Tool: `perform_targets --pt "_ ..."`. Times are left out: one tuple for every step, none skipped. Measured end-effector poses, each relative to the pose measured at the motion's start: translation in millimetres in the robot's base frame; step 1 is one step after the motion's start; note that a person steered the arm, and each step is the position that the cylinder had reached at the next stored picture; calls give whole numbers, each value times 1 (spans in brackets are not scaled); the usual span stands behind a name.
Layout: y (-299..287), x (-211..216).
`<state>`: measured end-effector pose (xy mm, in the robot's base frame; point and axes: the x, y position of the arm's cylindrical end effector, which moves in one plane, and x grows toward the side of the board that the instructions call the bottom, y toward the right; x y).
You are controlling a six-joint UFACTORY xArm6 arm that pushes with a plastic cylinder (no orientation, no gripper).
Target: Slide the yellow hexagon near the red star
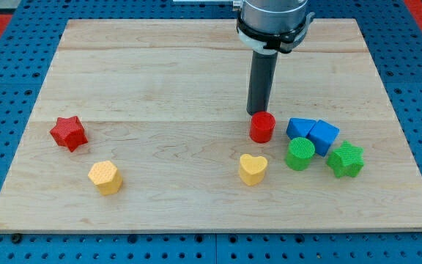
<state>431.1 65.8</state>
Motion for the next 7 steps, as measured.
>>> perform_targets --pt "-22 0" --pt "-16 12" --pt "23 38" --pt "-36 35" --pt "-51 67" --pt "-72 103" --pt "-115 136"
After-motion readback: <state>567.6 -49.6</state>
